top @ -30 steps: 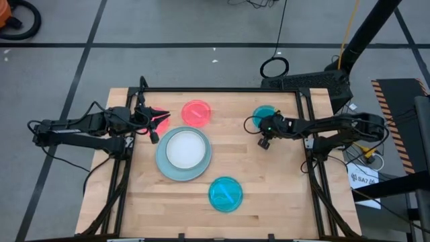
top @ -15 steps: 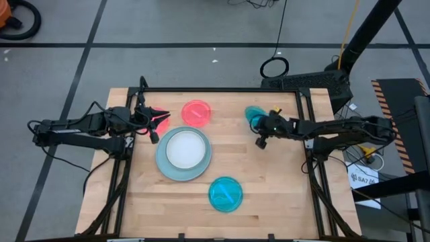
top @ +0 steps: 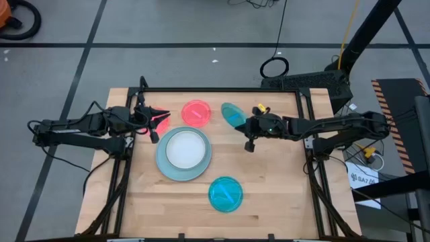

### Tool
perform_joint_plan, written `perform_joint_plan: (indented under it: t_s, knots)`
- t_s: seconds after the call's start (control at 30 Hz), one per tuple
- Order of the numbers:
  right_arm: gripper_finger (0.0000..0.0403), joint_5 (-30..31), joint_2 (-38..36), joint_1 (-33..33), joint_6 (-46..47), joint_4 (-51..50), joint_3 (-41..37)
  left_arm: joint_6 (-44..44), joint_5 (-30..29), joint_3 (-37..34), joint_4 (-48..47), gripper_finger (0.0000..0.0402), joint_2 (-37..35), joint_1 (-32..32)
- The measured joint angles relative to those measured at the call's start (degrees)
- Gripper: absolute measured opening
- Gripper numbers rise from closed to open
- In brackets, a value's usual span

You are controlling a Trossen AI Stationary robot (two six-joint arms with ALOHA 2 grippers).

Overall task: Stack plastic plates
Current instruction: Stack the top light blue plate on top of the white plate

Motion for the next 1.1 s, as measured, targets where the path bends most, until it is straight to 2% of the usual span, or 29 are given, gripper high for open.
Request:
perform_joint_plan:
  t_s: [0.27,0.53,0.63,0.87,1.1]
  knots:
    - [0.0002,0.0,10.8,4.7,-6.0,-6.3,14.1,0.0,0.0,0.0,0.0,0.0051,0.0,0.0]
    - [0.0002,0.0,22.7,6.7,-11.7,-15.3,28.4,-0.2,0.0,0.0,-0.1,0.0051,0.0,0.0]
    - [0.0002,-2.2,26.5,6.9,-13.3,-16.6,32.6,-0.1,0.0,0.0,-0.1,0.0051,0.0,0.0]
    - [0.0002,-7.5,34.3,7.4,-16.7,-16.7,39.3,-0.1,0.0,0.0,-0.1,0.0051,0.0,0.0]
    - [0.0002,-7.5,38.2,8.7,-19.4,-15.9,41.4,-0.1,0.0,0.0,-0.1,0.0051,0.0,0.0]
